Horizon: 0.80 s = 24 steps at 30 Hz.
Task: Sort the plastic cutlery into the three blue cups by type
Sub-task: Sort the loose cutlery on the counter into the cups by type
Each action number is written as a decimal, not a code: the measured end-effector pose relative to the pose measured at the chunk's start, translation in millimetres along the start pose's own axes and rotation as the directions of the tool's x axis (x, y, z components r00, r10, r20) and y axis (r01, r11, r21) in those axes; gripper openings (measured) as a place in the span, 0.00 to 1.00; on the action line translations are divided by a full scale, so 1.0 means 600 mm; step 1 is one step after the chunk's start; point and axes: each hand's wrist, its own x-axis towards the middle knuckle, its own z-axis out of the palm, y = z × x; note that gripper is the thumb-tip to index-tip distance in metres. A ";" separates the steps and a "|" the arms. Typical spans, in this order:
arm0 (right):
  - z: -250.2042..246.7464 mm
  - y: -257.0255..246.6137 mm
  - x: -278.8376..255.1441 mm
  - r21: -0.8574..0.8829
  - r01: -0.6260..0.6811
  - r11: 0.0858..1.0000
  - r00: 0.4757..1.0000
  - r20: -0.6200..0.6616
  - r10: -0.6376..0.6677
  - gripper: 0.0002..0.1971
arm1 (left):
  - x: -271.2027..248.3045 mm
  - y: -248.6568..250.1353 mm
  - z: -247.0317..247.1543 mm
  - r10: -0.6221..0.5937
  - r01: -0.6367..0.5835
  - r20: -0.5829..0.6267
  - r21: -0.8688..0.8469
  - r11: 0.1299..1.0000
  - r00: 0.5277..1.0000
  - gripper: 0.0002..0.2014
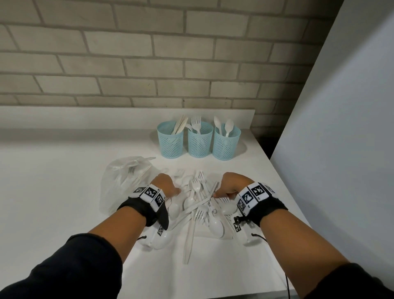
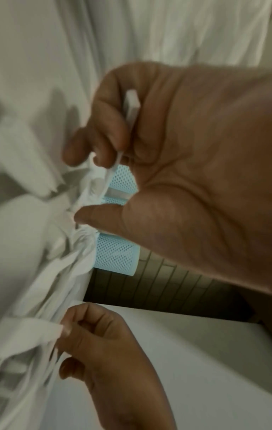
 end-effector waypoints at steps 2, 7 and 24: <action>0.004 0.000 -0.001 0.066 -0.001 0.998 1.000 -0.002 0.001 0.18 | 0.003 0.001 0.008 -0.022 0.020 -0.021 -0.057 0.998 1.000 0.29; 0.017 0.006 0.018 0.250 0.034 0.968 0.992 -0.123 -0.003 0.06 | 0.014 0.009 0.016 -0.078 0.056 -0.083 -0.237 0.970 0.993 0.37; -0.005 0.060 0.025 0.806 0.137 0.576 0.979 -0.198 0.044 0.15 | 0.021 0.027 0.018 0.101 -0.103 -0.073 -0.026 0.994 0.992 0.21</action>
